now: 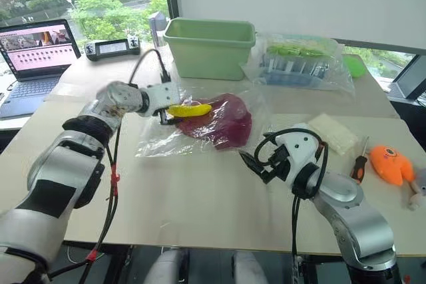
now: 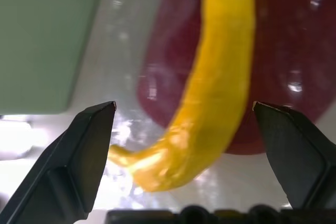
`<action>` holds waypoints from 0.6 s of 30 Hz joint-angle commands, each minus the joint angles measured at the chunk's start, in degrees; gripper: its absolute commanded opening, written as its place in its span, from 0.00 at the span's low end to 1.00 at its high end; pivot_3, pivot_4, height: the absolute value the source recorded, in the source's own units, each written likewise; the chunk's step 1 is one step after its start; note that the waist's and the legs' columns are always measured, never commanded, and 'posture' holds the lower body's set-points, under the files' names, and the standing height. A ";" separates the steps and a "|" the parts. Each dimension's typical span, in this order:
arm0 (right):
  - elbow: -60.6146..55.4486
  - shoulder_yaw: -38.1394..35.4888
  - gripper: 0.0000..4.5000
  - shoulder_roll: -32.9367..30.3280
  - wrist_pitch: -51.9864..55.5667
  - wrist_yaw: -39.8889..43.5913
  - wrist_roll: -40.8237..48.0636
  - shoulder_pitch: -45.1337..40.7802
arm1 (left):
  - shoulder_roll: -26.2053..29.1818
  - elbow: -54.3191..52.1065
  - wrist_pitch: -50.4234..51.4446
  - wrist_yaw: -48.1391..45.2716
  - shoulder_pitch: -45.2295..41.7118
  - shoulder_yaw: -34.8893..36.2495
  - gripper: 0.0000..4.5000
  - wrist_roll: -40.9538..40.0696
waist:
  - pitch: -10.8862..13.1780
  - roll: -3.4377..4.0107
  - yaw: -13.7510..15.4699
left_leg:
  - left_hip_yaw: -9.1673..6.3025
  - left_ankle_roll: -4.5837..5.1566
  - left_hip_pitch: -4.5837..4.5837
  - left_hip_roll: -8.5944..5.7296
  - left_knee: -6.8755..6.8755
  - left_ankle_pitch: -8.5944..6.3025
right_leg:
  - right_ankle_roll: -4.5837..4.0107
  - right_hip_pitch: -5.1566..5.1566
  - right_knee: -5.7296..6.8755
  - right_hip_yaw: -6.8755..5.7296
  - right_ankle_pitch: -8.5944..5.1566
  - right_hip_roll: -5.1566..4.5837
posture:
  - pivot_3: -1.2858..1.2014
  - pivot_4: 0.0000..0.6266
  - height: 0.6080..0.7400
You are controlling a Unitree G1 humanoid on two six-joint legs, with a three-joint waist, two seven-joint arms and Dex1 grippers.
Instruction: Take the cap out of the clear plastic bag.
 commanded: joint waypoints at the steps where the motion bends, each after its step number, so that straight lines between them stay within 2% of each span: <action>1: -2.39 -3.18 1.00 0.07 -0.98 -2.11 -1.27 0.11 | -0.19 1.65 1.45 -2.76 -0.40 -0.19 0.84 1.70 | 0.00 0.00 -0.12 | 0.00 0.00 0.00 0.00 0.02 0.00 | 0.00 0.00 0.02 0.01 0.00 0.00 | 0.52 0.24 0.98; 6: -2.51 -3.51 1.00 0.24 -1.30 -3.50 -2.38 0.07 | -1.42 2.16 3.73 -4.33 0.37 3.16 0.43 -0.35 | 0.00 0.00 -0.07 | -0.02 0.00 0.02 0.00 0.09 0.00 | 0.00 0.02 0.09 -0.01 0.00 0.00 | 0.52 0.24 0.98; 9: -2.37 -3.43 1.00 0.02 -1.30 -3.42 -2.61 -0.11 | -1.65 1.83 4.80 -3.22 0.33 5.67 0.24 -1.79 | 0.00 0.00 -0.03 | -0.02 0.00 0.02 0.00 0.12 0.00 | 0.01 0.04 0.10 -0.01 0.01 0.00 | 0.52 0.24 0.98; 13: -2.05 -2.95 1.00 -0.08 -1.00 -2.77 -2.61 -1.18 | -0.14 1.01 7.19 4.19 -1.08 9.94 0.19 -3.90 | 0.00 -0.01 -0.06 | -0.05 0.01 0.01 0.00 0.13 0.00 | 0.03 0.03 0.12 -0.02 0.02 0.00 | 0.52 0.24 0.98; 17: -1.16 -1.91 1.00 0.03 -1.03 -2.19 -2.81 -2.80 | 5.19 0.10 8.43 14.36 -1.63 8.95 0.19 -0.19 | 0.01 -0.01 -0.69 | -0.05 0.01 0.03 0.02 0.14 0.00 | 0.05 0.01 0.18 0.01 0.03 0.03 | 0.52 0.24 0.98; 18: -0.60 -1.41 1.00 0.09 -1.24 -2.03 -3.08 -3.56 | 6.83 0.03 10.41 16.54 -1.60 10.74 0.19 -1.43 | 0.01 -0.02 -0.74 | -0.05 0.01 0.07 0.02 0.13 0.00 | 0.06 0.02 0.21 0.02 0.03 0.04 | 0.52 0.24 0.98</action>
